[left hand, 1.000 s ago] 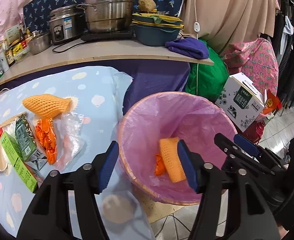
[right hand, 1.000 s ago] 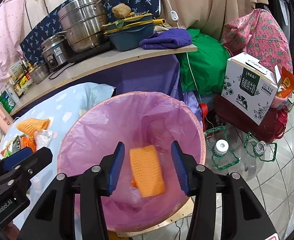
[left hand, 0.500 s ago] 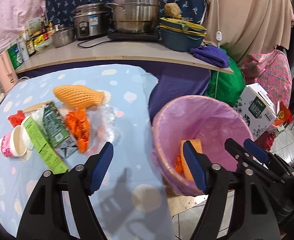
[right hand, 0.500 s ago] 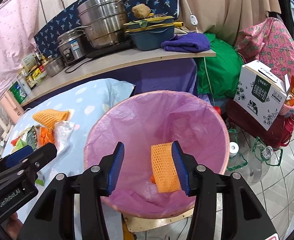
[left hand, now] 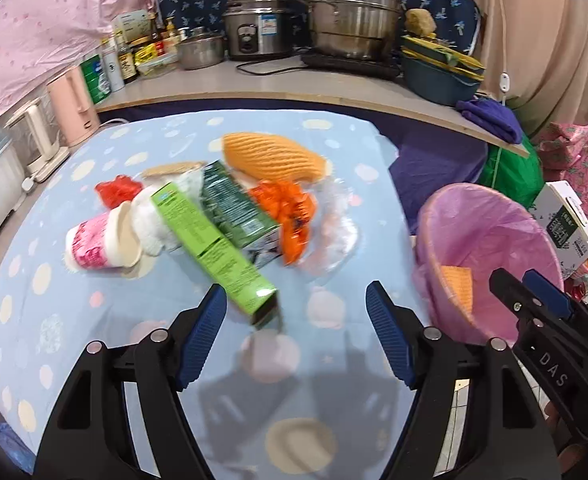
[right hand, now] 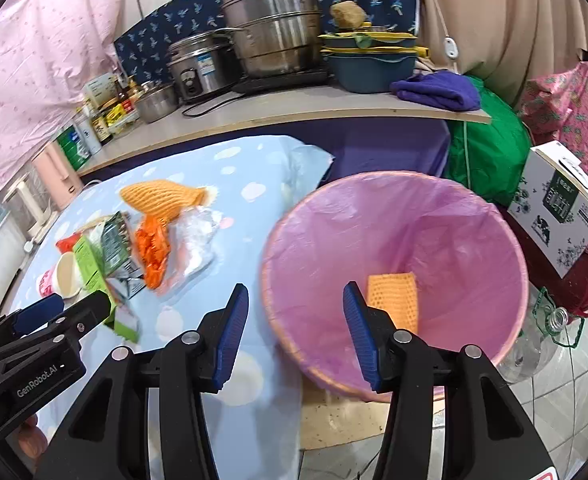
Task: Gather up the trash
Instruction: 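Grasp the green tea carton with the right gripper while the left grasps the paper cup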
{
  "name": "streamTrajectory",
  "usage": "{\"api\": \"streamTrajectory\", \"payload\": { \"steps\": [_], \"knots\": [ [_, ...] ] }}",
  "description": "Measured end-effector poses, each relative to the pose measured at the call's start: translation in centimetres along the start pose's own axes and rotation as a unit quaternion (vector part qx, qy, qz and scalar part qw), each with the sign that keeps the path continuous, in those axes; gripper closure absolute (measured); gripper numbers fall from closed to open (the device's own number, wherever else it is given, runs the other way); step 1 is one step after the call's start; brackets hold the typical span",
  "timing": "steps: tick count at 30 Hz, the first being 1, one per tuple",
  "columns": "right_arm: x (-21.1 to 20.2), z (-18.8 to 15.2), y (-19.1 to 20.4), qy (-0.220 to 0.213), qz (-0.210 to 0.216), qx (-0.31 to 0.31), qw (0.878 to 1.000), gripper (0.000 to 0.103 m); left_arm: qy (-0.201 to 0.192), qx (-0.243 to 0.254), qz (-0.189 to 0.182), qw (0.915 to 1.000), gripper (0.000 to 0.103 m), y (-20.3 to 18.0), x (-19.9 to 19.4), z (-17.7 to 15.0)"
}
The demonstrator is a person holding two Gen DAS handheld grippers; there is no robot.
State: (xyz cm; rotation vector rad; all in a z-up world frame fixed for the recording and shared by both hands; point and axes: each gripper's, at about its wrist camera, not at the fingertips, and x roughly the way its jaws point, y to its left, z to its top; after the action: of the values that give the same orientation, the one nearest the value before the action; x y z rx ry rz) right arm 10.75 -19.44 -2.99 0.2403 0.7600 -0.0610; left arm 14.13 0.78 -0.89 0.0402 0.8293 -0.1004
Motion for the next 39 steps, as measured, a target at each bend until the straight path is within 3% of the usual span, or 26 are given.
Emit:
{"api": "streamTrajectory", "payload": {
  "steps": [10, 14, 25, 39],
  "knots": [
    [1.5, -1.3, 5.8, 0.025, 0.036, -0.046, 0.998, 0.05, 0.019, -0.053, 0.024, 0.9981, 0.032, 5.8, 0.5, -1.4],
    [2.3, -1.7, 8.2, 0.032, 0.048, -0.067, 0.996, 0.049, 0.025, -0.073, 0.041, 0.9962, 0.023, 8.3, 0.9, -1.9],
    [5.0, -1.8, 14.1, 0.046, 0.077, -0.113, 0.99, 0.043, 0.033, -0.136, 0.081, 0.9868, 0.016, 15.4, 1.7, -2.6],
    [8.2, -1.3, 18.5, 0.051, 0.095, -0.151, 0.983, 0.042, 0.015, -0.158, 0.091, 0.9832, 0.009, 20.0, 3.8, 0.2]
  ]
}}
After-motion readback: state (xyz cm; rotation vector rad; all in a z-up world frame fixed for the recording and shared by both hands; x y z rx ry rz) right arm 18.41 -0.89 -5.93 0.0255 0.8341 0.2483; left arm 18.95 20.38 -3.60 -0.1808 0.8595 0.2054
